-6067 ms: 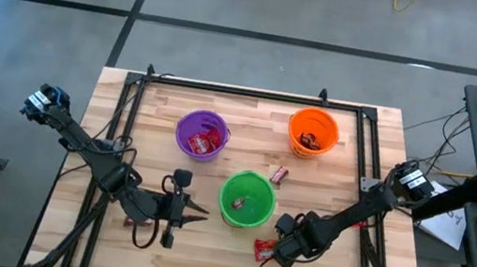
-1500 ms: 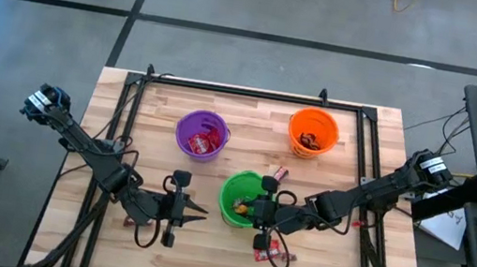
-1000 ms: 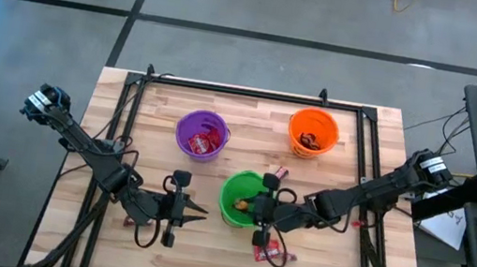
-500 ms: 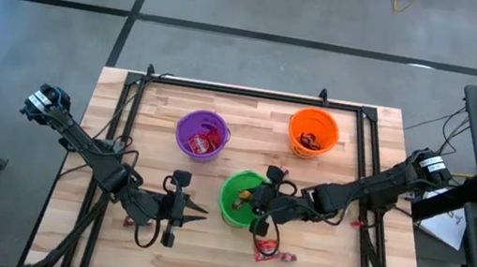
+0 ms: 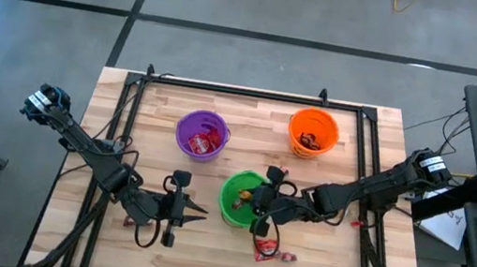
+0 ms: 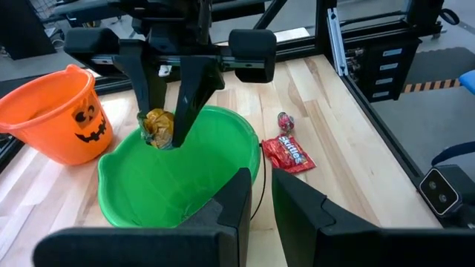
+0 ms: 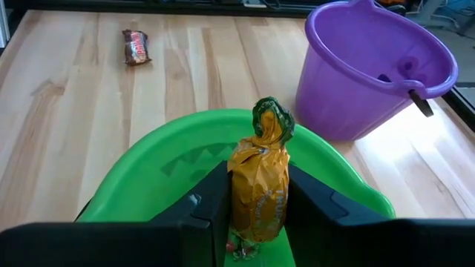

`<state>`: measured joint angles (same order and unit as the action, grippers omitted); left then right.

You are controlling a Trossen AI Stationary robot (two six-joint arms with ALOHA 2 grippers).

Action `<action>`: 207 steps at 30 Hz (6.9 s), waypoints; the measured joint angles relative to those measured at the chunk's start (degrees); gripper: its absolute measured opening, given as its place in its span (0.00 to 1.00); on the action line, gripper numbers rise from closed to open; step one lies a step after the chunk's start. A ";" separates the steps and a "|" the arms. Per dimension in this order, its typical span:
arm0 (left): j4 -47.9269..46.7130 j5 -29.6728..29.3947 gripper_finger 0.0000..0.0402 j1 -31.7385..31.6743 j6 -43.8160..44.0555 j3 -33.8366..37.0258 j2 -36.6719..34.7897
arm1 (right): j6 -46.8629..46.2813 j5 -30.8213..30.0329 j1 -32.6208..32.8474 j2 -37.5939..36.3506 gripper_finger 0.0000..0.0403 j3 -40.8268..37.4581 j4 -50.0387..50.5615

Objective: Organize candy in baskets
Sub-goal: Put the yellow candy into the green bucket, then put the brown chocolate bar into the orange bucket

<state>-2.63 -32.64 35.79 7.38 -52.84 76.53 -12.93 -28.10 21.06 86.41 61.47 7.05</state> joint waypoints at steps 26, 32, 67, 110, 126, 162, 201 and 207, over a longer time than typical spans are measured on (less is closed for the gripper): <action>-11.81 1.17 0.10 0.27 19.40 0.04 0.00 | 0.94 5.43 0.07 -6.74 0.51 0.02 2.59; -24.55 8.08 0.10 0.29 36.93 0.07 0.00 | 0.02 9.14 0.07 -9.38 0.51 0.02 7.25; -50.53 35.03 0.59 11.95 63.43 0.09 16.05 | 3.84 12.26 0.07 -12.13 0.51 0.02 12.17; -52.15 -14.31 0.10 11.93 28.82 -34.69 18.36 | 16.02 11.61 6.05 -11.86 0.51 -10.83 -21.41; -26.81 -19.51 0.11 3.48 1.68 -29.02 18.88 | 31.52 16.15 6.08 -3.57 0.51 -12.09 -53.02; -13.55 -19.39 0.11 -1.87 2.12 -23.19 19.10 | 30.49 8.02 4.39 -1.88 0.70 -12.09 -53.64; -9.80 -19.41 0.11 -2.69 2.10 -22.34 19.10 | 30.39 9.07 3.50 -1.86 0.15 -12.09 -52.65; -9.11 -19.40 0.14 -2.65 2.54 -22.34 19.09 | 30.91 9.20 3.52 -1.86 0.12 -12.09 -52.74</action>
<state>-11.73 -52.04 33.15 9.91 -75.18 95.62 17.98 -18.90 24.58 84.55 49.39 -45.69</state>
